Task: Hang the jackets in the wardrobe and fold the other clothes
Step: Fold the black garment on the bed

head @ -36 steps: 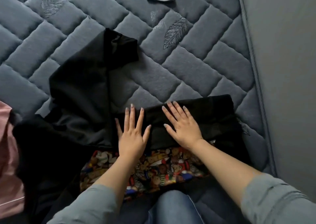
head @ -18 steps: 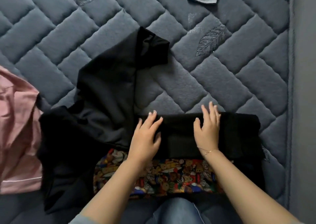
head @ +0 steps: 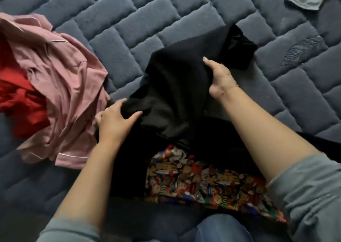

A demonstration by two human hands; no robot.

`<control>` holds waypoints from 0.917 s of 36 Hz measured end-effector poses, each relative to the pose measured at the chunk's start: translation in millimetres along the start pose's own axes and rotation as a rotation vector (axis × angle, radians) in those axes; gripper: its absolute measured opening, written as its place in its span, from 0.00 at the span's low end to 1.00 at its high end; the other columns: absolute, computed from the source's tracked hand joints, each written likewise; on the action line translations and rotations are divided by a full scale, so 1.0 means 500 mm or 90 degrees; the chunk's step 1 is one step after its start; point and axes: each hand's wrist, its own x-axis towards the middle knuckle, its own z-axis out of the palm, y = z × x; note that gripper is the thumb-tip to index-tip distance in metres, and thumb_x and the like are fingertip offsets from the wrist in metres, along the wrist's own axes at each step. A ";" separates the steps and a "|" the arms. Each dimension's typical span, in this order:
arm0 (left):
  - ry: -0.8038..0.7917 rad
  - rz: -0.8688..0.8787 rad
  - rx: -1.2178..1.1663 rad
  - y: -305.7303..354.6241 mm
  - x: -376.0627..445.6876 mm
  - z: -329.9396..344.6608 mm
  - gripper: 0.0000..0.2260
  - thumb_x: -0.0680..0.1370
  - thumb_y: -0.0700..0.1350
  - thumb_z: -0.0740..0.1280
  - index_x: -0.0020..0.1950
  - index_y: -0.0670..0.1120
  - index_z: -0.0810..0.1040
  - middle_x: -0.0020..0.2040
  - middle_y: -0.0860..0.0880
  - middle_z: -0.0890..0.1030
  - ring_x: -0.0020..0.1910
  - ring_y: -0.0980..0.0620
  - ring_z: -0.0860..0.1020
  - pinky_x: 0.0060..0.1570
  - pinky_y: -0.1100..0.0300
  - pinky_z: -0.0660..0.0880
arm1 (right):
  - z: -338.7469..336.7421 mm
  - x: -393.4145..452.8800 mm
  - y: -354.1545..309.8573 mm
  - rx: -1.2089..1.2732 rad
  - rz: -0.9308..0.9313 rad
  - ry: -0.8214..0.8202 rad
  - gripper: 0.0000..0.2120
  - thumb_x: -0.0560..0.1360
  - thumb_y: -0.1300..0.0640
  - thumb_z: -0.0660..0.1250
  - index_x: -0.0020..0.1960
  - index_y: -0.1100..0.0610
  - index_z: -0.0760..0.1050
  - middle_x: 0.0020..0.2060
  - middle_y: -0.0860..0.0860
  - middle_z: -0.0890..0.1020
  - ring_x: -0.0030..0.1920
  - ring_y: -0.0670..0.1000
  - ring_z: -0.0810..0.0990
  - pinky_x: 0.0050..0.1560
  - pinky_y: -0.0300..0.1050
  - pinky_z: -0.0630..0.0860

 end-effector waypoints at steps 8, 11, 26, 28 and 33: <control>-0.028 0.171 -0.147 -0.117 -0.099 -0.030 0.11 0.71 0.49 0.75 0.36 0.54 0.74 0.35 0.59 0.71 0.43 0.48 0.77 0.52 0.49 0.64 | -0.067 -0.238 0.087 0.147 0.015 -0.148 0.14 0.79 0.56 0.60 0.61 0.57 0.79 0.60 0.55 0.81 0.62 0.54 0.79 0.59 0.50 0.78; -0.101 0.189 -0.195 -0.166 -0.115 -0.021 0.08 0.70 0.47 0.76 0.45 0.44 0.84 0.45 0.55 0.78 0.48 0.47 0.78 0.55 0.45 0.70 | -0.098 -0.316 0.143 0.167 0.011 -0.115 0.19 0.77 0.56 0.60 0.67 0.54 0.75 0.64 0.53 0.78 0.64 0.52 0.77 0.61 0.50 0.76; -0.232 0.299 -0.057 -0.284 -0.168 0.003 0.07 0.70 0.45 0.75 0.48 0.50 0.85 0.53 0.56 0.79 0.56 0.51 0.74 0.51 0.59 0.58 | -0.153 -0.480 0.402 0.115 -0.020 0.143 0.19 0.78 0.67 0.57 0.66 0.57 0.73 0.58 0.54 0.82 0.56 0.51 0.82 0.56 0.47 0.78; -0.210 0.282 -0.068 -0.287 -0.173 0.011 0.11 0.68 0.37 0.74 0.48 0.49 0.84 0.56 0.53 0.78 0.59 0.48 0.73 0.52 0.59 0.59 | -0.160 -0.470 0.403 0.191 -0.008 0.170 0.13 0.73 0.66 0.61 0.56 0.58 0.77 0.45 0.52 0.85 0.42 0.48 0.85 0.42 0.42 0.83; -0.140 0.049 -0.369 -0.263 -0.192 0.013 0.23 0.70 0.28 0.66 0.61 0.47 0.75 0.69 0.45 0.65 0.68 0.50 0.66 0.67 0.60 0.63 | -0.208 -0.432 0.381 0.311 -0.078 0.242 0.09 0.72 0.49 0.61 0.44 0.53 0.75 0.45 0.51 0.79 0.46 0.51 0.78 0.50 0.46 0.70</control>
